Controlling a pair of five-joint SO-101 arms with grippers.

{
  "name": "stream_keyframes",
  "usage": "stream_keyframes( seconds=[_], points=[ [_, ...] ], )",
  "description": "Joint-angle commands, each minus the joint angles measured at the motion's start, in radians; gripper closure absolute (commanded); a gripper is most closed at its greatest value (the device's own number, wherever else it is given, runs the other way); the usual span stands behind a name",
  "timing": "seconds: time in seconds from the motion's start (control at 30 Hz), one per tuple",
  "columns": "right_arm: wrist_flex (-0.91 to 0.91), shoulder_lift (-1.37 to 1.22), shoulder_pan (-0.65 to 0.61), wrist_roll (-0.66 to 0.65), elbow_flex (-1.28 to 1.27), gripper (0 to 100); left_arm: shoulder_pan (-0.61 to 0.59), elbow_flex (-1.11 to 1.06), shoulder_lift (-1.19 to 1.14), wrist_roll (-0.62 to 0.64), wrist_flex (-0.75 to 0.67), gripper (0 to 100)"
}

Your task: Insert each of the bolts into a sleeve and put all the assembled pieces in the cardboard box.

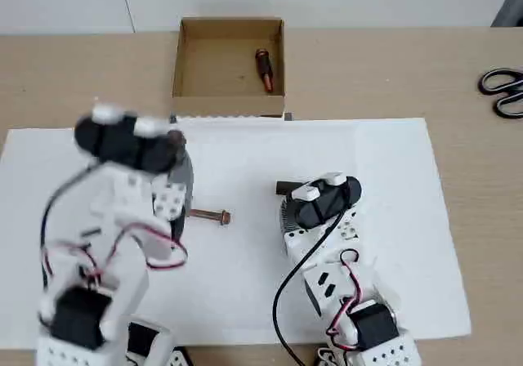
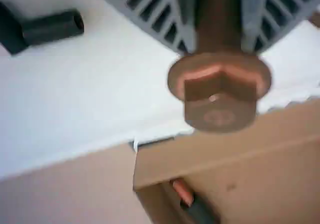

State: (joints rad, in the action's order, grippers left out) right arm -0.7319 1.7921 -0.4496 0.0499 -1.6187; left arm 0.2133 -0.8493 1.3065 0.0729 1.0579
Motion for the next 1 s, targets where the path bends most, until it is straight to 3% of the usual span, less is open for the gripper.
stream_keyframes(
  seconds=[0.0,0.2,0.43,0.83,0.97],
  points=[
    [0.041,0.013,-0.044,0.008,0.008,99.6,0.002,-0.275,0.259,0.118,-0.189,99],
    [0.041,0.013,-0.124,0.008,-0.015,99.6,0.008,-0.553,0.525,0.374,-0.371,99],
    [0.042,0.013,-0.246,0.009,-0.035,99.6,0.006,-0.565,0.511,0.694,-0.393,99],
    [0.041,0.015,-0.332,0.000,-0.026,99.5,0.008,-0.707,0.512,0.730,-0.397,99],
    [0.041,0.015,-0.377,0.000,-0.028,99.5,0.058,-0.713,0.514,0.730,-0.428,99]
  ],
)
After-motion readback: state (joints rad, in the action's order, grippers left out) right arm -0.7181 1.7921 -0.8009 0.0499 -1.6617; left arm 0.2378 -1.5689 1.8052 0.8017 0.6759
